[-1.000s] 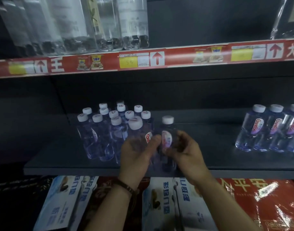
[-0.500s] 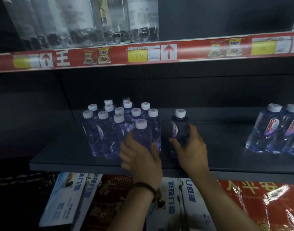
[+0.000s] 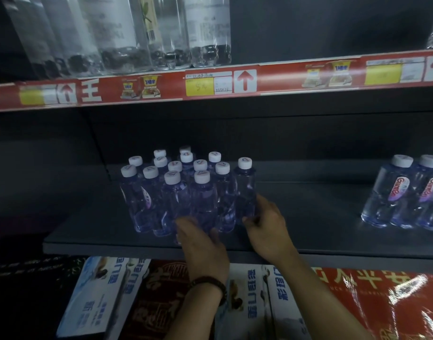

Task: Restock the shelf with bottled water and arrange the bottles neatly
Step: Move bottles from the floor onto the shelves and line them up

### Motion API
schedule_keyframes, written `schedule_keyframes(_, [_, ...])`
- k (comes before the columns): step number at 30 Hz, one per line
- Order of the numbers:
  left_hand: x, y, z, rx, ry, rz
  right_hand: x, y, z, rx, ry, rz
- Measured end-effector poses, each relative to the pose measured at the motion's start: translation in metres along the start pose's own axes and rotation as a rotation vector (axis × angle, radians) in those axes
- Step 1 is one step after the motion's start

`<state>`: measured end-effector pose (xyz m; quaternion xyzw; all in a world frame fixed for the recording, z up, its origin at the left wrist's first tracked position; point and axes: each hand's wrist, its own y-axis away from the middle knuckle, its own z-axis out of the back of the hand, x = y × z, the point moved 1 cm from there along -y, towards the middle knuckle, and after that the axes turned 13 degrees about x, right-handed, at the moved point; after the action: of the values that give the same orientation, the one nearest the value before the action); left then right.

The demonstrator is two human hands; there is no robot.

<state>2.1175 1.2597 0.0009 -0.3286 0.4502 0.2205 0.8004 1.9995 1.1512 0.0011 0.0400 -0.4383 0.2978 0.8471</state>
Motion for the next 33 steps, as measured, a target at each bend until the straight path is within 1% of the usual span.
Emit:
schedule_keyframes(2, [0.000, 0.000, -0.003, -0.007, 0.011, 0.021, 0.000, 0.003, 0.010, 0.063, -0.019, 0.007])
schedule_keyframes(5, [0.001, -0.001, -0.003, 0.022, 0.036, 0.080, 0.004, 0.011, 0.023, 0.210, -0.134, 0.032])
schedule_keyframes(6, [0.000, 0.000, -0.003, 0.031, 0.050, 0.084, 0.005, 0.015, 0.027, 0.230, -0.160, 0.032])
schedule_keyframes(8, [-0.001, 0.005, -0.001, 0.061, 0.091, 0.091, 0.007, 0.022, 0.033, 0.201, -0.198, 0.020])
schedule_keyframes(10, [-0.008, 0.015, 0.000, 0.155, 0.093, 0.090, 0.012, 0.036, 0.044, 0.157, -0.197, -0.013])
schedule_keyframes(11, [-0.012, 0.022, -0.001, 0.241, 0.057, 0.072, 0.016, 0.046, 0.052, 0.144, -0.187, -0.028])
schedule_keyframes(13, [-0.021, 0.041, -0.008, 0.462, -0.033, -0.032, 0.022, 0.069, 0.069, 0.145, -0.122, -0.038])
schedule_keyframes(17, [-0.044, 0.091, -0.031, 0.928, -0.191, -0.241, 0.027, 0.130, 0.119, 0.223, 0.097, -0.079])
schedule_keyframes(19, [-0.060, 0.118, -0.048, 1.129, -0.232, -0.332, 0.022, 0.164, 0.156, 0.203, 0.168, -0.125])
schedule_keyframes(21, [-0.077, 0.146, -0.071, 1.285, -0.254, -0.408, 0.010, 0.202, 0.196, 0.162, 0.247, -0.187])
schedule_keyframes(24, [-0.104, 0.192, -0.115, 1.435, -0.273, -0.496, -0.022, 0.276, 0.253, 0.108, 0.245, -0.380])
schedule_keyframes(27, [-0.132, 0.247, -0.166, 1.567, -0.321, -0.600, -0.078, 0.362, 0.298, 0.037, 0.313, -0.624])
schedule_keyframes(30, [-0.153, 0.304, -0.215, 1.697, -0.370, -0.675, -0.144, 0.455, 0.320, -0.029, 0.359, -0.883])
schedule_keyframes(33, [-0.165, 0.356, -0.258, 1.798, -0.429, -0.748, -0.202, 0.541, 0.320, -0.049, 0.422, -1.116])
